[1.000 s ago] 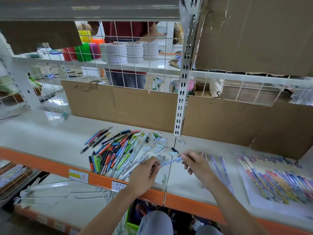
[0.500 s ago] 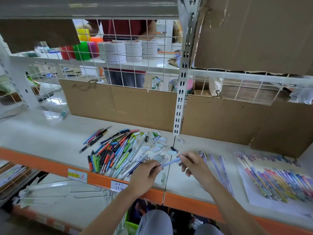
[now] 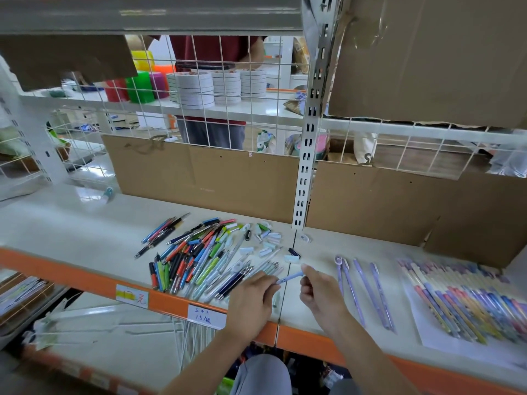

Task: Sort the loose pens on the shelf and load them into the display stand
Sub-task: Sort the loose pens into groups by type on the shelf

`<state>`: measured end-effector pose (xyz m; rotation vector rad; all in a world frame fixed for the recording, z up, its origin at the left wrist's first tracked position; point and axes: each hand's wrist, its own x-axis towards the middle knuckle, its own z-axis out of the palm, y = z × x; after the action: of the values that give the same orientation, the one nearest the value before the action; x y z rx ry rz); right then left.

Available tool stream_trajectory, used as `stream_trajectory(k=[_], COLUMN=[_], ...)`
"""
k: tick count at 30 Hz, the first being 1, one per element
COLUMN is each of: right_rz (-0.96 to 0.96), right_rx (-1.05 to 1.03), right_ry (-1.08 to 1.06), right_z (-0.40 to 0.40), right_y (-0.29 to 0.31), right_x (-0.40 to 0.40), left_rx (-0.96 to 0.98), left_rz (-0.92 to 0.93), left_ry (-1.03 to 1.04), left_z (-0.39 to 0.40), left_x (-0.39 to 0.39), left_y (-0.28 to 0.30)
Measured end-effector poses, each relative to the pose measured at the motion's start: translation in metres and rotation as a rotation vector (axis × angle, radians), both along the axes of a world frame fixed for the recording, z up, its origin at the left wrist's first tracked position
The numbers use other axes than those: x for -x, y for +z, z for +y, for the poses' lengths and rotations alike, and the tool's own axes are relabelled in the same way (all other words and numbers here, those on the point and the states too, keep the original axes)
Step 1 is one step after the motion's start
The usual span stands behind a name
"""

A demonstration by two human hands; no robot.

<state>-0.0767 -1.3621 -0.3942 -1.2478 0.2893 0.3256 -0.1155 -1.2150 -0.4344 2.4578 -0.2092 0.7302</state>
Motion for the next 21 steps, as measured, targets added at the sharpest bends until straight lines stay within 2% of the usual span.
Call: stream_trajectory(k=[2,5,8,13,15,17,21], right_rz=[0.009,-0.061,-0.179,-0.371,-0.380,-0.379,-0.423], right_rx=[-0.070,0.080,0.231,0.781,1.023,1.182,1.445], right_ry=[0.028,0.094,0.055,0.149,0.274,0.372,0.379], right_z=[0.004,0.007,0.000,-0.024,-0.030,-0.034,-0.039], right_y=[-0.002,-0.001,0.008,0.007,-0.003,-0.012,-0.021], right_x=[0.002,-0.001,-0.015,-0.035,-0.039,-0.041,-0.046], left_rx=[0.038,0.049,0.057,0.109,0.096,0.063,0.064], left_rz=[0.040,0.134,0.297,0.462,0.442,0.406,0.365], left_ry=[-0.024,-0.037,-0.030,0.003,0.013,0.011,0.018], left_z=[-0.003,-0.006,-0.004,0.001,0.001,0.002,0.007], left_x=[-0.002,-0.004,-0.006,-0.005,-0.005,-0.005,-0.008], left_y=[0.003,0.003,-0.001,-0.009,-0.009,-0.011,-0.014])
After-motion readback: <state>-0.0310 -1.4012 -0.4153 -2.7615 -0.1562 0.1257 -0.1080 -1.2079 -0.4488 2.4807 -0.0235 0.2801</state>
